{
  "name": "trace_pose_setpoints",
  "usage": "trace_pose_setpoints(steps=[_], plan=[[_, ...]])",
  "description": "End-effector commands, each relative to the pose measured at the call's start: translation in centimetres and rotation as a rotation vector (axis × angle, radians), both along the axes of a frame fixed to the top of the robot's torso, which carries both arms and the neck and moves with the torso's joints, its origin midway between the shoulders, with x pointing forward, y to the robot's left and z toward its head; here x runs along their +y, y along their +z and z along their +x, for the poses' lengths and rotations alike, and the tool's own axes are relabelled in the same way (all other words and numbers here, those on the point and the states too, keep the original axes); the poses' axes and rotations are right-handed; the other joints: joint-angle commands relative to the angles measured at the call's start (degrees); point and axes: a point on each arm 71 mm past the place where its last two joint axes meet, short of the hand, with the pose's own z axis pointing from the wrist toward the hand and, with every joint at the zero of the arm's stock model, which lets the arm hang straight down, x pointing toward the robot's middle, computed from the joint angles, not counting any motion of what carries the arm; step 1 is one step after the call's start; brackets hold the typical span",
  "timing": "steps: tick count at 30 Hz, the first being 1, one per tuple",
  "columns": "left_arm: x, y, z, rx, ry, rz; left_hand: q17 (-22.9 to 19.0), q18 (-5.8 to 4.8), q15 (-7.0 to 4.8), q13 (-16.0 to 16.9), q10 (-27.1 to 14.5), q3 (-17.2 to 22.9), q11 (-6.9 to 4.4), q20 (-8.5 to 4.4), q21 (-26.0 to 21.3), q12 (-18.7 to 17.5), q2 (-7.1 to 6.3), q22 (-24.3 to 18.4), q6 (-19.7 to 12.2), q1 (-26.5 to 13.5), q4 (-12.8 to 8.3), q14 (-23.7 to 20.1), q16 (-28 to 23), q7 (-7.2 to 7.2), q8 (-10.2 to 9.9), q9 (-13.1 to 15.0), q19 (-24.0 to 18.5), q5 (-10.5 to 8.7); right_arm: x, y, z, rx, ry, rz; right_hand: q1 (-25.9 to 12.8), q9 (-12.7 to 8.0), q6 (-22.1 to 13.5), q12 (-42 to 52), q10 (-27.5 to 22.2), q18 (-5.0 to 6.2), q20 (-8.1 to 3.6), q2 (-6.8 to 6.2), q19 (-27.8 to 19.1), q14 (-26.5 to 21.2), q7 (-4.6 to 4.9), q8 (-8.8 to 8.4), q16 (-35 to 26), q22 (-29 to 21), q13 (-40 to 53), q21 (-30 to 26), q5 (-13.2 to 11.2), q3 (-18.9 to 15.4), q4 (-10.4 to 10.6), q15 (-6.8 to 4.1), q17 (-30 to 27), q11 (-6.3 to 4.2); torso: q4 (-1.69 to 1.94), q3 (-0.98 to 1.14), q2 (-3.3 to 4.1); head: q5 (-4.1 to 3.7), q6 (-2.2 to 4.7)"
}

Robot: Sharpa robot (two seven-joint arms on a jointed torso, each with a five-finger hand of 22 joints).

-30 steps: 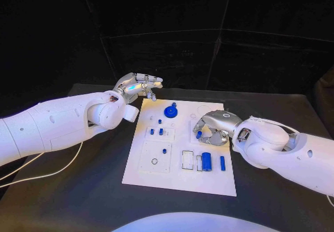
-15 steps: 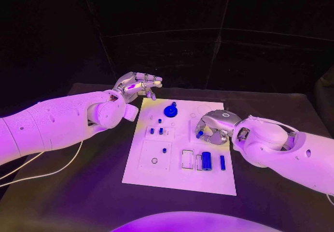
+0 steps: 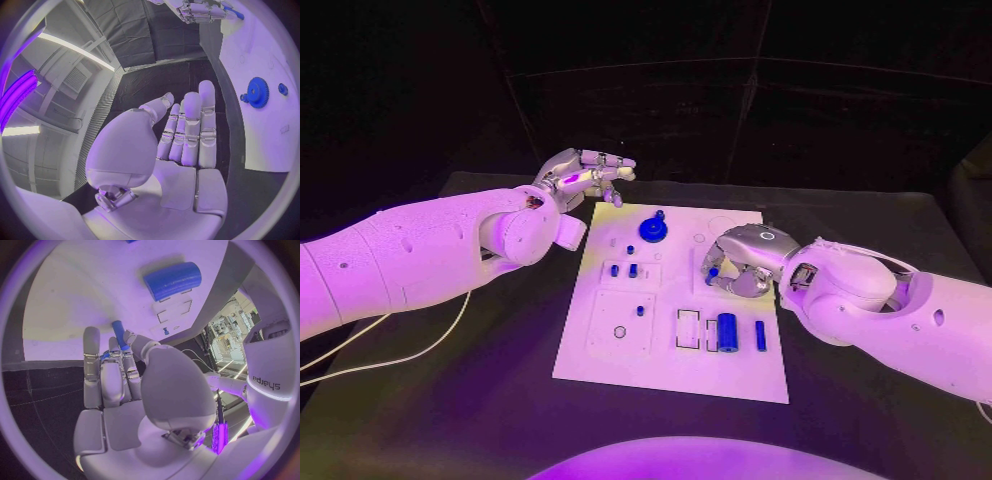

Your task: Assemble the parts on the task board

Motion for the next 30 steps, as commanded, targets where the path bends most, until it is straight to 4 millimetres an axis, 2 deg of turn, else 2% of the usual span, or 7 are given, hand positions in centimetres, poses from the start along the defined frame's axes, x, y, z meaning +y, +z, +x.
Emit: trace_pose_setpoints(steps=[1,6,12,20,24,27,30], plan=[[-0.1,0.1,0.0,-0.001,-0.011,-0.008,-0.08,0.78,-0.07,-0.05,-0.55,-0.11,0.02,0.10,-0.22,0.32,0.02,-0.07,-0.29,-0.46,0.23,-0.35,-0.23,0.25,0.28,-0.06,-0.11,0.08,0.1,0.8,-0.3,-0.037,0.007,0.069,0.51,0.13,0.26,0.14,1.46,0.89,-0.42,0.94,-0.02,2.31,0.02,0.20,0.27,0.13,-0.05,0.20,-0.07,0.48,-0.10,-0.43,0.05,-1.19,-0.09,0.01,-0.11,0.26,-0.03],[0.1,0.1,0.0,-0.002,-0.008,-0.007,-0.12,0.77,-0.05,-0.06,-0.60,-0.14,0.03,0.11,-0.25,0.36,0.06,-0.10,-0.31,-0.54,0.29,-0.36,-0.21,0.26,0.29,-0.06,-0.11,0.08,0.2,1.7,-1.4,-0.015,0.024,0.137,0.73,0.05,0.06,0.05,1.40,0.87,-0.53,0.79,-0.01,2.31,0.11,0.04,0.30,0.22,-0.07,0.37,0.01,0.84,-0.44,-0.47,0.05,-1.15,0.05,-0.05,-0.11,0.25,0.09],[0.1,0.1,0.1,-0.003,-0.007,-0.007,-0.20,0.77,-0.02,-0.08,-0.68,-0.22,0.06,0.14,-0.31,0.44,0.08,-0.17,-0.37,-0.73,0.42,-0.38,-0.18,0.27,0.30,-0.07,-0.10,0.08,2.0,3.2,-2.9,-0.008,0.090,0.222,0.92,-0.02,-0.10,-0.03,1.33,0.84,-0.58,0.67,-0.04,2.30,0.18,-0.09,0.33,0.31,-0.08,0.51,0.11,1.16,-0.76,-0.46,0.05,-1.09,0.09,-0.03,-0.10,0.46,0.23],[-0.1,0.0,0.2,-0.002,-0.010,-0.007,-0.20,0.77,-0.02,-0.08,-0.68,-0.22,0.06,0.14,-0.31,0.44,0.08,-0.17,-0.37,-0.73,0.42,-0.38,-0.18,0.27,0.30,-0.07,-0.10,0.08,6.0,3.6,-3.6,0.020,0.182,0.260,1.06,-0.07,-0.18,-0.09,1.27,0.83,-0.59,0.65,-0.10,2.27,0.26,-0.17,0.29,0.38,-0.09,0.63,0.20,1.45,-0.99,-0.43,-0.03,-1.03,0.06,-0.12,-0.01,1.21,-0.16],[-0.5,0.0,0.2,-0.002,-0.017,-0.010,-0.20,0.77,-0.02,-0.08,-0.68,-0.22,0.06,0.14,-0.31,0.44,0.08,-0.17,-0.37,-0.73,0.42,-0.38,-0.18,0.27,0.30,-0.07,-0.10,0.08,8.1,3.4,-3.7,0.045,0.228,0.257,1.10,-0.08,-0.21,-0.11,1.23,0.82,-0.59,0.67,-0.13,2.25,0.30,-0.20,0.26,0.41,-0.09,0.68,0.25,1.57,-1.08,-0.42,-0.09,-0.99,0.28,-0.21,0.08,1.15,-0.26],[-0.8,0.0,0.2,-0.002,-0.022,-0.011,-0.20,0.77,-0.02,-0.08,-0.68,-0.22,0.06,0.14,-0.31,0.44,0.08,-0.17,-0.37,-0.73,0.42,-0.38,-0.18,0.27,0.30,-0.07,-0.10,0.08,10.0,2.9,-4.0,0.083,0.273,0.231,0.98,-0.12,-0.29,-0.18,1.13,0.80,-0.57,0.65,-0.18,2.21,0.39,-0.27,0.16,0.45,-0.11,0.73,0.29,1.61,-1.09,-0.37,-0.25,-0.91,0.08,-0.11,0.14,1.60,-0.32],[-1.2,0.0,0.2,-0.002,-0.029,-0.014,-0.20,0.77,-0.02,-0.08,-0.68,-0.22,0.06,0.14,-0.31,0.44,0.08,-0.17,-0.37,-0.73,0.42,-0.38,-0.18,0.27,0.30,-0.07,-0.10,0.08,11.4,2.3,-4.3,0.113,0.310,0.203,0.87,-0.14,-0.37,-0.23,1.05,0.79,-0.54,0.62,-0.23,2.17,0.44,-0.32,0.06,0.47,-0.12,0.76,0.33,1.60,-1.10,-0.32,-0.41,-0.86,0.20,-0.07,0.12,1.82,-0.59]])
